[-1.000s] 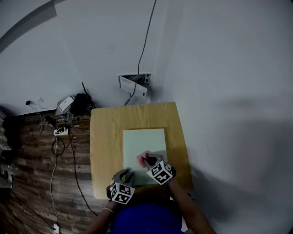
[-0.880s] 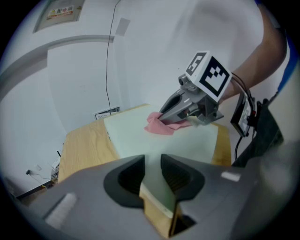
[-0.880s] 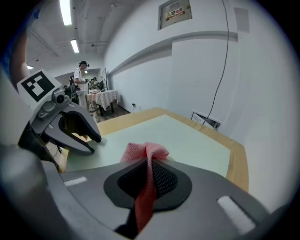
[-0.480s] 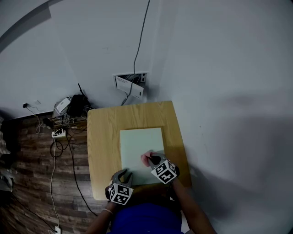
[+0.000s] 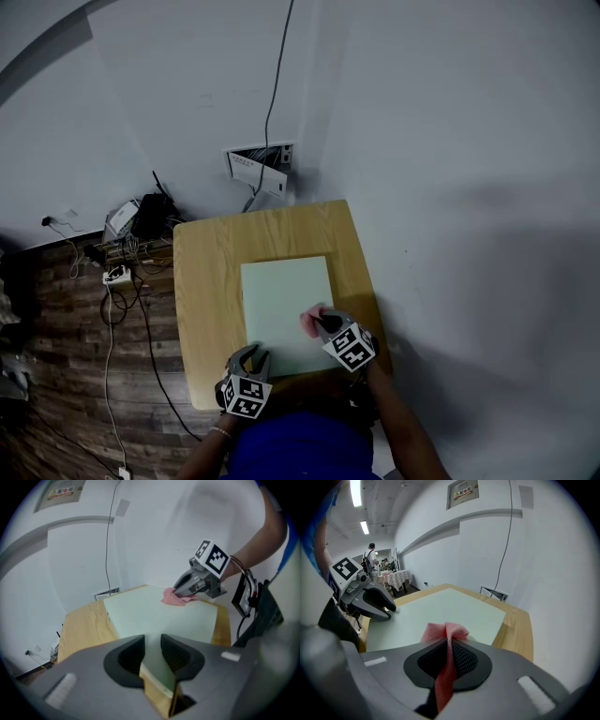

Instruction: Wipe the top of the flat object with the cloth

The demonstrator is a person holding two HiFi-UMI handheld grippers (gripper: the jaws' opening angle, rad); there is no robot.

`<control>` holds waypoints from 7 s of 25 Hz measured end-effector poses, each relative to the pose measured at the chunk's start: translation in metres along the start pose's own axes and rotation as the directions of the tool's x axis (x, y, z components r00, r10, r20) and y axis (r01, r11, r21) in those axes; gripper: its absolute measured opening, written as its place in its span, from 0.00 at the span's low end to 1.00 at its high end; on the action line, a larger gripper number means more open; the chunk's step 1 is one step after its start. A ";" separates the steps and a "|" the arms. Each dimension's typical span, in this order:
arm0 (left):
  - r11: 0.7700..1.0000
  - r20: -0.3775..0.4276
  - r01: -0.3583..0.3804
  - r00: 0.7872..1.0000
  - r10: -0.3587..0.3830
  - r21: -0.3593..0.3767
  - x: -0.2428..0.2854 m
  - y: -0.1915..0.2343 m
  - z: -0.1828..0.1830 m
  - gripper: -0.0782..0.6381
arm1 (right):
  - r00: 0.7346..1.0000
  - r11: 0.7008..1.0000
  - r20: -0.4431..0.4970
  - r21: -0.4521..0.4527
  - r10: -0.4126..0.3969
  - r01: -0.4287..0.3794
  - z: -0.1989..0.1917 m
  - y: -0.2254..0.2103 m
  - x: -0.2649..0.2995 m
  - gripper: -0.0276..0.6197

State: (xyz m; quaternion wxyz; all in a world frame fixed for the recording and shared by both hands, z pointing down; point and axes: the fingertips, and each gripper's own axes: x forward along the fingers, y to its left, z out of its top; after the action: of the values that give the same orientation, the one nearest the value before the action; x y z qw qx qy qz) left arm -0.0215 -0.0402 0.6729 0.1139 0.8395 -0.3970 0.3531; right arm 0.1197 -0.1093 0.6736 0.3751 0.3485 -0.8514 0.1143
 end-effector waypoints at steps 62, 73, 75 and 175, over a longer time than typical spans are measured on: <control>0.936 -0.046 0.242 0.970 -0.238 0.256 -0.039 -0.032 -0.037 0.46 | 0.987 0.984 0.014 -0.072 0.163 -0.161 0.065 0.183 0.015 0.07; 0.927 -0.097 0.235 0.972 -0.216 0.293 -0.037 -0.030 -0.045 0.46 | 0.980 0.979 -0.027 -0.040 0.197 -0.198 0.053 0.188 0.030 0.07; 0.919 -0.111 0.230 0.972 -0.205 0.321 -0.038 -0.030 -0.047 0.45 | 0.978 0.977 -0.041 -0.063 0.202 -0.205 0.052 0.189 0.029 0.07; 0.979 0.300 0.171 0.945 -0.130 -0.115 -0.091 0.017 0.061 0.15 | 0.939 0.975 0.307 0.204 -0.152 0.091 0.049 0.071 -0.112 0.07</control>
State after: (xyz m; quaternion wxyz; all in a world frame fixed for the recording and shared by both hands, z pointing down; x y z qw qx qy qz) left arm -0.0429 -0.0265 0.5646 0.1393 0.9001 -0.3678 0.1874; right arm 0.0974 -0.0223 0.5637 0.2036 0.4481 -0.8633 0.1119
